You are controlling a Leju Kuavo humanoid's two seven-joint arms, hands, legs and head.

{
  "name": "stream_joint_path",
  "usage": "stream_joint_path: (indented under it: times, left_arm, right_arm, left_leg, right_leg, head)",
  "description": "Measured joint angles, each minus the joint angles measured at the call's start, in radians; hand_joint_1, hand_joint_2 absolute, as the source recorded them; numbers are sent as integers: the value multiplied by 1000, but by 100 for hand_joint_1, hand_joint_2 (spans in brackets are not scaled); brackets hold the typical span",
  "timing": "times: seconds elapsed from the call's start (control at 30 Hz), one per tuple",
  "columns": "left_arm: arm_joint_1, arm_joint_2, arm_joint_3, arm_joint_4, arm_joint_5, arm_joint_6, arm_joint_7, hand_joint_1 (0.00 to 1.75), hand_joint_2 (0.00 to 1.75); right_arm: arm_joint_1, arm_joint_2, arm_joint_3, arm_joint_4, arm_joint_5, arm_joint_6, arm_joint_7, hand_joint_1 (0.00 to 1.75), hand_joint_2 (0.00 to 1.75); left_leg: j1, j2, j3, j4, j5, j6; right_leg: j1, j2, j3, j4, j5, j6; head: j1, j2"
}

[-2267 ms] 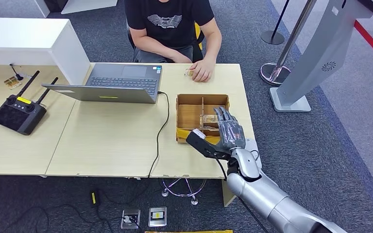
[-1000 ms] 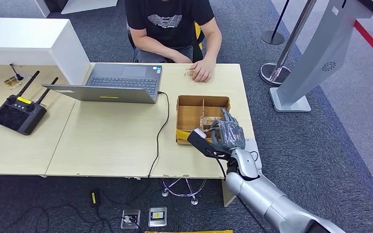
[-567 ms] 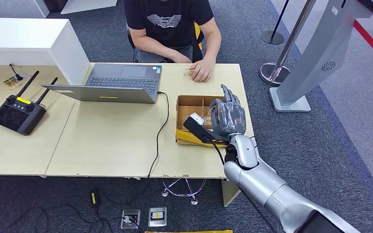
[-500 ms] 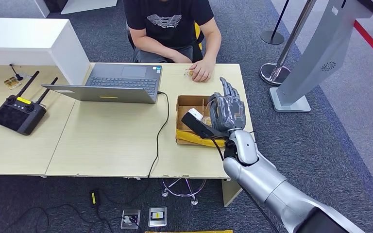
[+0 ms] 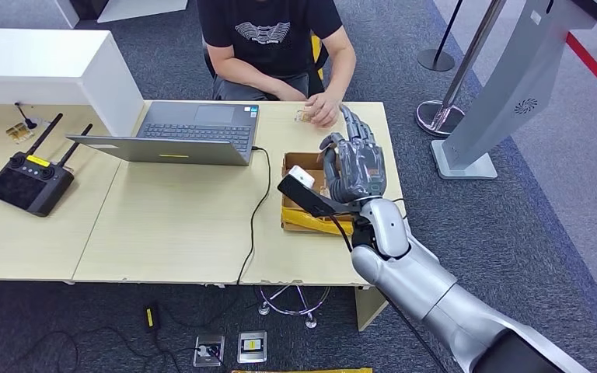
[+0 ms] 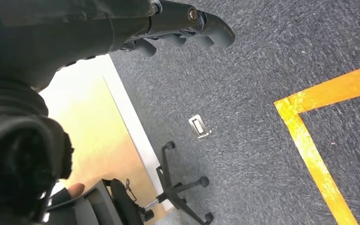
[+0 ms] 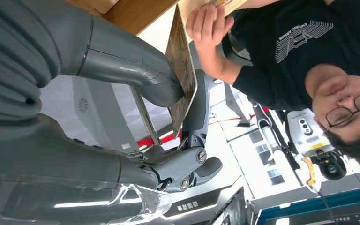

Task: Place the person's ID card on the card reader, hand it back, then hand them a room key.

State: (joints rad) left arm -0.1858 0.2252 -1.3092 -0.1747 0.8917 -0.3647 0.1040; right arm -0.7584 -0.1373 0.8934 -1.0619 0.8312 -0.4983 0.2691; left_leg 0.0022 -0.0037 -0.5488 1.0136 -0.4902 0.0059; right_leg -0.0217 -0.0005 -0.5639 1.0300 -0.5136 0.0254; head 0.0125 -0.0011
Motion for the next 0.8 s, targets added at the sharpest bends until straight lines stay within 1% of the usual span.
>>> stream_joint_path:
  times: [0.23, 0.53, 0.8]
  left_arm:
    - [-6, -2, 0, 0, -6, 0, 1, 0, 0]
    - [-18, -4, 0, 0, -22, 0, 13, 0, 0]
    - [-24, -4, 0, 0, -29, 0, 14, 0, 0]
  right_arm:
    - [-18, 12, -1, 11, -12, 3, -8, 175, 175]
    - [-53, 24, -6, 75, -38, 10, -8, 175, 175]
    - [-63, 31, -6, 118, -32, 16, -3, 175, 175]
  left_leg:
    - [0, 0, 0, 0, 0, 0]
    - [0, 0, 0, 0, 0, 0]
    - [0, 0, 0, 0, 0, 0]
  right_leg:
    - [0, 0, 0, 0, 0, 0]
    - [0, 0, 0, 0, 0, 0]
    - [0, 0, 0, 0, 0, 0]
  head:
    - [0, 0]
    - [0, 0]
    - [0, 0]
